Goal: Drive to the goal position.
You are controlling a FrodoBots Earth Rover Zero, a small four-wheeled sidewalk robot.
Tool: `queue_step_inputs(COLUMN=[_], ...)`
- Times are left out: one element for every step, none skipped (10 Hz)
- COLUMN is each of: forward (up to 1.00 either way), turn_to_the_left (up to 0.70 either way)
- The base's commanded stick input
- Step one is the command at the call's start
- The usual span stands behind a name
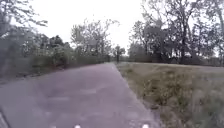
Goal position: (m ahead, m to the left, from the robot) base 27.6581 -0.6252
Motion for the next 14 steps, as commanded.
queue_step_inputs(forward=[1.0,1.0,1.0,1.0,1.0,1.0,1.0,1.0,1.0,1.0,1.0,1.0,1.0,1.0], turn_to_the_left=[0.0,0.0,0.0,0.0,0.0,0.0,0.0,0.0,0.0,0.0,0.0,0.0,0.11,0.4])
